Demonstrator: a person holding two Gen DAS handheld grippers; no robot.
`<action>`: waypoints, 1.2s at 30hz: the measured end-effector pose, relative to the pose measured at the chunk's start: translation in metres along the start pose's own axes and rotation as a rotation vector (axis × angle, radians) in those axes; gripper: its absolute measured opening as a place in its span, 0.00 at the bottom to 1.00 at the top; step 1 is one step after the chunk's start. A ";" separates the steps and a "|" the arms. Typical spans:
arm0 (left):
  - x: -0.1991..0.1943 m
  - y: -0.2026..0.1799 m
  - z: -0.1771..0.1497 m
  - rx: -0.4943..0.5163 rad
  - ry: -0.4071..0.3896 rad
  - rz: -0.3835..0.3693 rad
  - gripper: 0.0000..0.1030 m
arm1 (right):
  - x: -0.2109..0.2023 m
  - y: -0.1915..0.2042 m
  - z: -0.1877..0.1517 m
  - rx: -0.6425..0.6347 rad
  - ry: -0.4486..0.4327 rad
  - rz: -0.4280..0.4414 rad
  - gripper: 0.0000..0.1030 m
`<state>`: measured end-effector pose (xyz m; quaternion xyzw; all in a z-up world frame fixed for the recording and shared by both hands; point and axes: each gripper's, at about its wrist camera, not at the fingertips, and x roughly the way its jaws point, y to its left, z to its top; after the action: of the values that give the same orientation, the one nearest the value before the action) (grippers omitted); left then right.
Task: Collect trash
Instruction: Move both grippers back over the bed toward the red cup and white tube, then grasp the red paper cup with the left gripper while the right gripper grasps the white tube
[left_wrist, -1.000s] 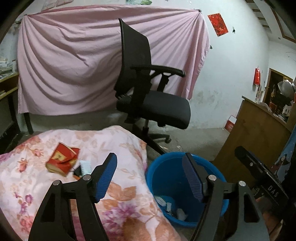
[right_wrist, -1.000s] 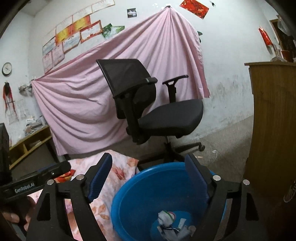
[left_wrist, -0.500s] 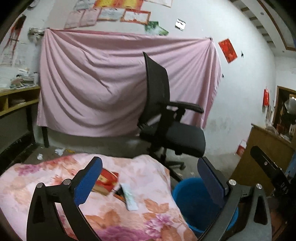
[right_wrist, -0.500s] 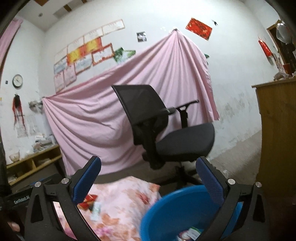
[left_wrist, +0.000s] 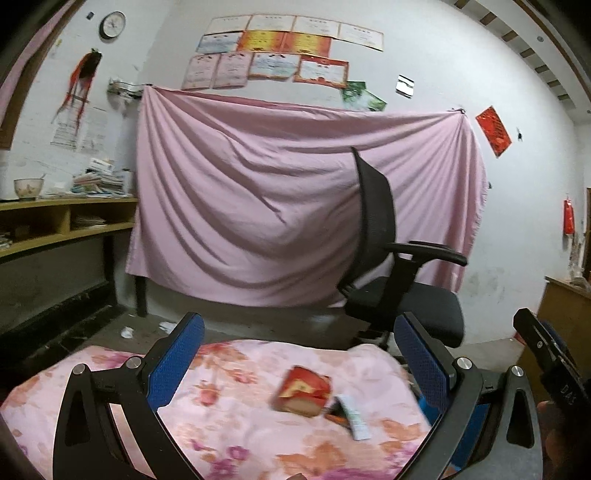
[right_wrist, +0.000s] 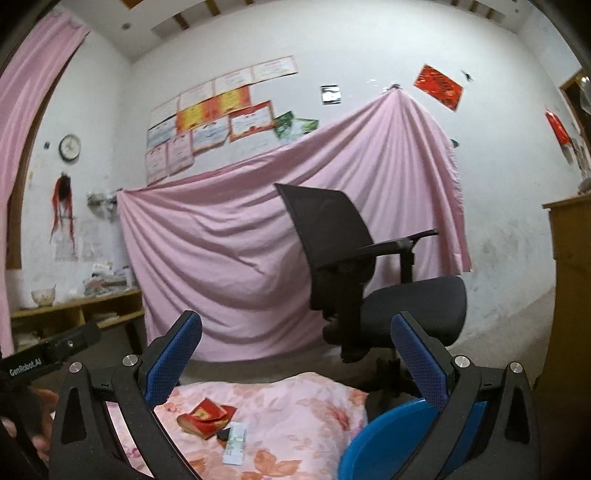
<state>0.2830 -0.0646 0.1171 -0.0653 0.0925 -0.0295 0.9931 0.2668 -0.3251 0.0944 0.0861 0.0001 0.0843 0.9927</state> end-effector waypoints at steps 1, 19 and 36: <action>0.000 0.005 -0.002 -0.001 -0.005 0.010 0.98 | 0.003 0.005 -0.002 -0.009 0.003 0.005 1.00; 0.043 0.061 -0.043 -0.007 0.108 0.027 0.98 | 0.076 0.056 -0.056 -0.108 0.335 0.067 1.00; 0.128 0.062 -0.069 0.049 0.479 -0.122 0.84 | 0.132 0.064 -0.119 -0.102 0.851 0.124 0.35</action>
<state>0.3983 -0.0213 0.0182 -0.0380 0.3203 -0.1062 0.9406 0.3844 -0.2209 -0.0097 -0.0056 0.4003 0.1715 0.9002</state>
